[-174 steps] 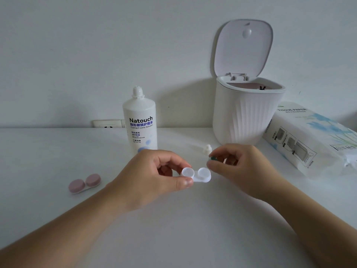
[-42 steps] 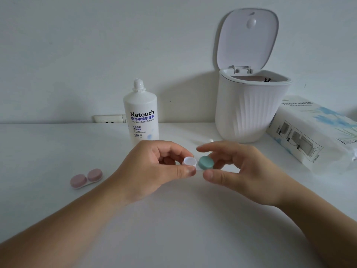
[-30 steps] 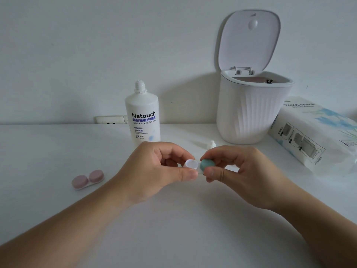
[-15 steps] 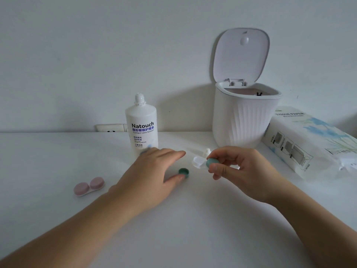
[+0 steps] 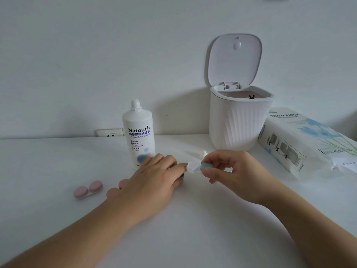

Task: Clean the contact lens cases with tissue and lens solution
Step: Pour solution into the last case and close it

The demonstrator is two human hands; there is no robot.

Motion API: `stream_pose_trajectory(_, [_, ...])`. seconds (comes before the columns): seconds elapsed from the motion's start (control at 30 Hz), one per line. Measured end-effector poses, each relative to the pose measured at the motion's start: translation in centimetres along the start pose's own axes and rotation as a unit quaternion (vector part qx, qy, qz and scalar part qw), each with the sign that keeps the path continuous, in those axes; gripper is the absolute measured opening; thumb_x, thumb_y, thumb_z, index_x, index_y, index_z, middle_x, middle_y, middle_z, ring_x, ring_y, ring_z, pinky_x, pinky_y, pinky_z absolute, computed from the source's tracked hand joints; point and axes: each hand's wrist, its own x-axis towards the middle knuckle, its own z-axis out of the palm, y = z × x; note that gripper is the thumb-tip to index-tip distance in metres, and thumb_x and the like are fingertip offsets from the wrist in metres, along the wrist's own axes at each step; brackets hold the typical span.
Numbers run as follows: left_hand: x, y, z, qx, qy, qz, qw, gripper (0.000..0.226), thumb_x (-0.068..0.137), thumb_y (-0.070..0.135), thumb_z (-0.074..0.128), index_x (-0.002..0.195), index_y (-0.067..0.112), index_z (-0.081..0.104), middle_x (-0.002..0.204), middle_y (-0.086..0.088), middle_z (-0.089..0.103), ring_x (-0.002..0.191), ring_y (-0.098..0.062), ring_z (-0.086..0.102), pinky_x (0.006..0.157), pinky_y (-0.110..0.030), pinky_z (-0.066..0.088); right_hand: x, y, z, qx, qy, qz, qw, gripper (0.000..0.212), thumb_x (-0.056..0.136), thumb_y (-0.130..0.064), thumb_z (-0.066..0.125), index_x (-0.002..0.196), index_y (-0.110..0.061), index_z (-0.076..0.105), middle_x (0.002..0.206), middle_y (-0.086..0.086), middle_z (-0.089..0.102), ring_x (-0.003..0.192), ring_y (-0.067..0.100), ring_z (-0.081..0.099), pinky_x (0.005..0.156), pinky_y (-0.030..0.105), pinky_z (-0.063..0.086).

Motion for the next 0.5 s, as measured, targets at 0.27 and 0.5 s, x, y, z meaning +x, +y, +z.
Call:
stream_pose_trajectory(0.27, [-0.3,-0.4,-0.5,-0.181,0.103,-0.076,0.975,0.018,0.098,0.027,0.061,0.116,0.032,0.062,0.102,0.017,0.055,0.093,-0.009,0.052,0.088,-0.024,0.042,0.0,-0.2,-0.2,-0.01,0.009,0.005,1.0,0.003,0.089,-0.027,0.075,0.092,-0.027,0.074,0.078,-0.006,0.072,0.07,0.007,0.07,0.068,0.011,0.048])
stream_pose_trajectory(0.5, [-0.3,0.0,-1.5,-0.417,0.166,-0.127,0.885,0.023,0.078,0.045,0.072,0.095,0.034,0.061,0.102,0.011,0.072,0.098,-0.014,0.065,0.089,-0.021,0.048,-0.1,-0.3,0.2,-0.043,-0.016,0.015,0.999,0.014,0.084,-0.048,0.07,0.093,-0.037,0.071,0.078,-0.013,0.072,0.076,0.005,0.069,0.086,0.039,0.056])
